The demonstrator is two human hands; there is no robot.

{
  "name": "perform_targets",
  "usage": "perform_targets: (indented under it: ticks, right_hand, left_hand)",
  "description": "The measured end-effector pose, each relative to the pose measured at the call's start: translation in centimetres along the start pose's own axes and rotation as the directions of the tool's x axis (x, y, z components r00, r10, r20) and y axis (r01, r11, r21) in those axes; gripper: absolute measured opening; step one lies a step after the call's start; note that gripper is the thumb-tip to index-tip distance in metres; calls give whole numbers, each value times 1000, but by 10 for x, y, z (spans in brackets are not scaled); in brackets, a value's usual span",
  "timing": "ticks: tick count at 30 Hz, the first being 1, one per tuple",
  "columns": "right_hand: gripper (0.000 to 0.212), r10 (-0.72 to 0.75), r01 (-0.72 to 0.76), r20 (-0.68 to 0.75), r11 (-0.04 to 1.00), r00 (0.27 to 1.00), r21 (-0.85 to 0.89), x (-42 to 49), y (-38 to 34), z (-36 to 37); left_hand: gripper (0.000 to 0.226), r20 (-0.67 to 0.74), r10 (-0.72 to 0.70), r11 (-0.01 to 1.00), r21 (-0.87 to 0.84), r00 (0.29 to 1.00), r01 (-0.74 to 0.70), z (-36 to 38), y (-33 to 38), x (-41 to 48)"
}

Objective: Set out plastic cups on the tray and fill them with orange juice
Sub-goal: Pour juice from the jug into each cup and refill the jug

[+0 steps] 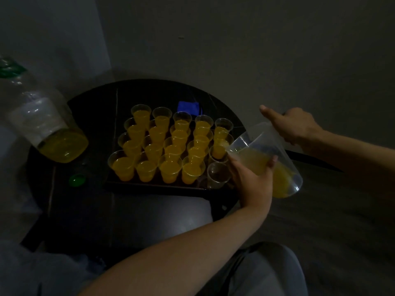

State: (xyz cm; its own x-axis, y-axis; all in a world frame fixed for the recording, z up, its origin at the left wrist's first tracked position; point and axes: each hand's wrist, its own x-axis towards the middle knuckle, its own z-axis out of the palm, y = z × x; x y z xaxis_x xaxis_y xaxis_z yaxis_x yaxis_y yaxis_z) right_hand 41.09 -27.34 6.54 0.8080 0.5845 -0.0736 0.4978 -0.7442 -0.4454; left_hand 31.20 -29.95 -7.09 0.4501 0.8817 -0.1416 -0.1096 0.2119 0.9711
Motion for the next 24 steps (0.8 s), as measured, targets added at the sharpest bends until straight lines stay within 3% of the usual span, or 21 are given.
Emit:
perform_targets:
  ticks: [24]
  right_hand:
    - [74,-39,40,12,994,999,-103,9,1,6]
  left_hand:
    - [113,-16,-17,1000,-15,1000,17,4,-3,-3]
